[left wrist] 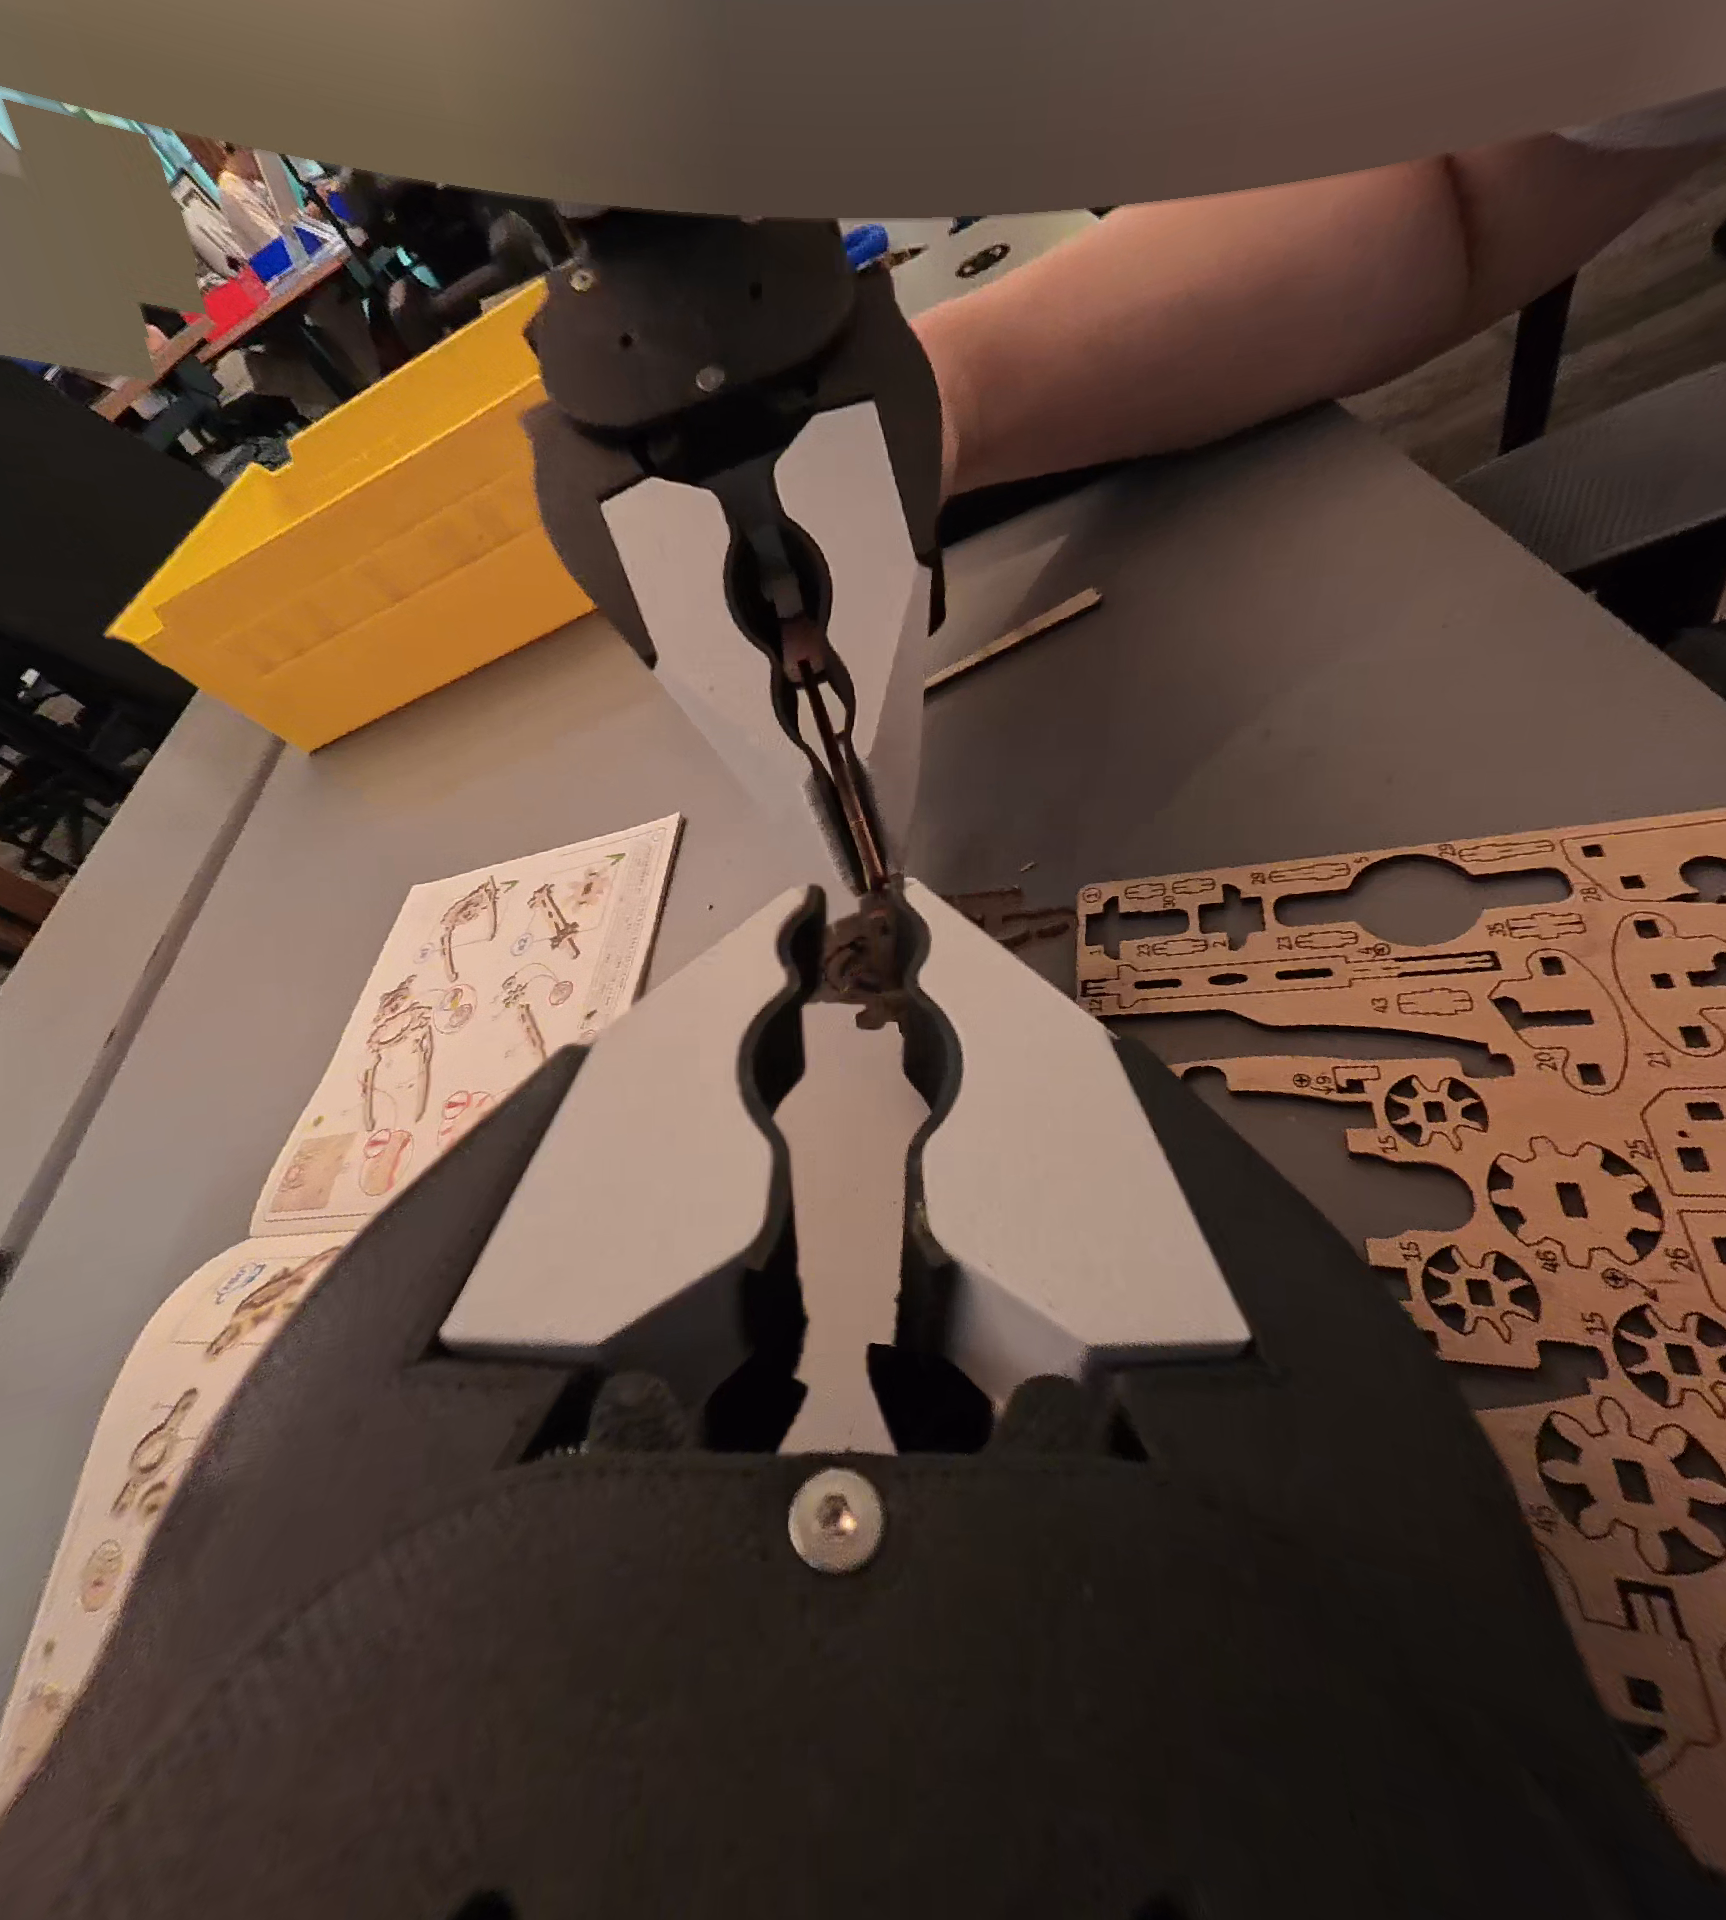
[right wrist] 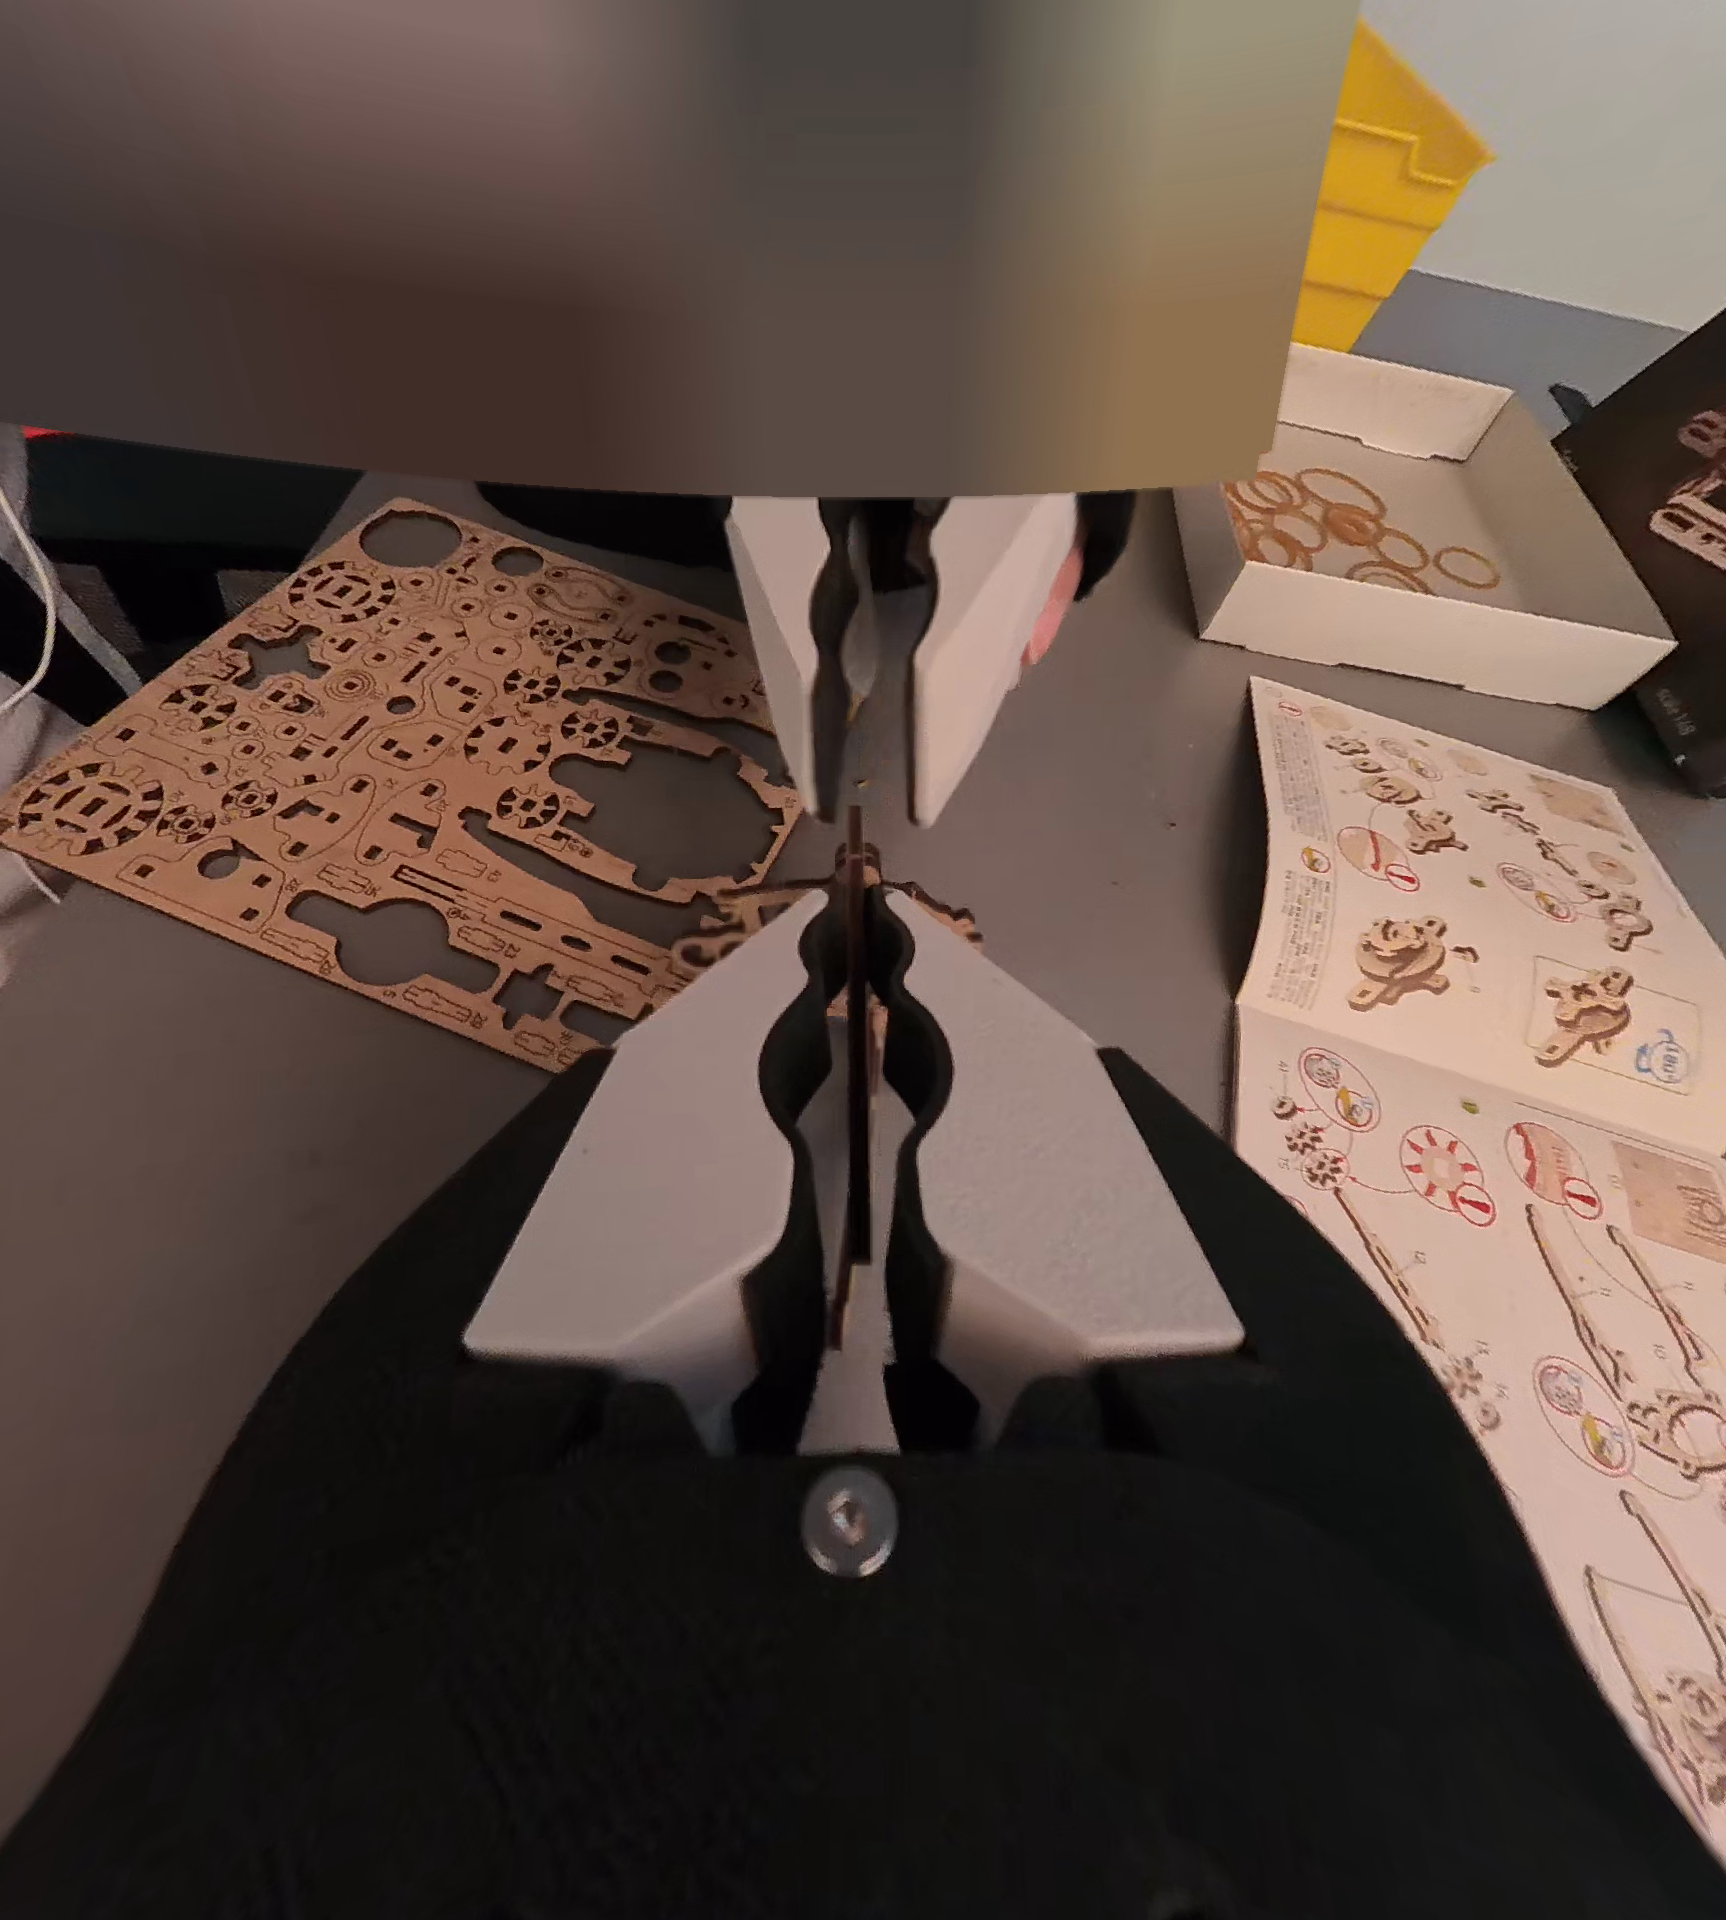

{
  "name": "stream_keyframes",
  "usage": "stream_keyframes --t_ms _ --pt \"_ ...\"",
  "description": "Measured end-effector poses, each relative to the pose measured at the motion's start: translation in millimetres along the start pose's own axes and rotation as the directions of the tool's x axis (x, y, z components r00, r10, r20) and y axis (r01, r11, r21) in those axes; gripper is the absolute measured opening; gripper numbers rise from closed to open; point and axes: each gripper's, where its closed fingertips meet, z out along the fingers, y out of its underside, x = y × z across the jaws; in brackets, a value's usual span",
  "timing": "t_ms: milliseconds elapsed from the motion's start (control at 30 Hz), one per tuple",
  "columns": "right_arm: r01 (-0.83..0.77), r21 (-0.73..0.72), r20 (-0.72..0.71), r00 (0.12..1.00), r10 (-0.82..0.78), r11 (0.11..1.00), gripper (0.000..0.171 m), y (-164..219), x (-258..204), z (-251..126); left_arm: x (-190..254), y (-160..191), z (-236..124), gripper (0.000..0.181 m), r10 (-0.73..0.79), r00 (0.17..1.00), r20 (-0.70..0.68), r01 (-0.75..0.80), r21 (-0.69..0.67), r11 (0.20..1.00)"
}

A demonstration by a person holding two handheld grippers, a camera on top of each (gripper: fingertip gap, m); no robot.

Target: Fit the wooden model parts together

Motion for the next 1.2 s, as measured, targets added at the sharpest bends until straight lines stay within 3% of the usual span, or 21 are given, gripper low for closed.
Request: stream_keyframes --t_ms 133,233,567,1067,1133,1200 --pt "-0.009 0.002 0.004 1.0 0.009 1.0 0.0 0.8 0.1 -1.3 4.2 11.2 3.9 0.015 -0.019 0.999 -0.034 0.017 -0.049 0.999" --pt "-0.001 -0.003 -0.005 1.0 0.001 1.0 0.0 0.9 1.0 -1.4 3.5 13.3 9.3 0.006 0.012 1.0 -0.004 -0.012 -0.073 0.997" --pt "0.004 -0.013 -0.005 1.0 -0.004 1.0 0.0 1.3 0.1 -0.4 3.7 12.5 9.3 0.005 -0.018 1.0 -0.016 0.016 -0.105 0.994" --pt "-0.009 -0.014 -0.009 1.0 0.009 1.0 0.0 2.4 2.4 -3.0 -0.6 7.2 5.0 0.0 -0.027 1.0 0.003 0.027 -0.028 0.999" --pt "-0.01 -0.013 -0.008 1.0 0.01 1.0 0.0 2.7 2.6 -3.6 -6.5 7.7 4.8 0.014 -0.028 0.999 0.04 0.029 -0.03 0.999" --pt "-0.011 -0.011 -0.005 1.0 0.011 1.0 0.0 2.3 2.0 -3.0 -2.6 9.6 5.3 0.014 -0.047 0.999 0.008 0.047 -0.037 0.998"
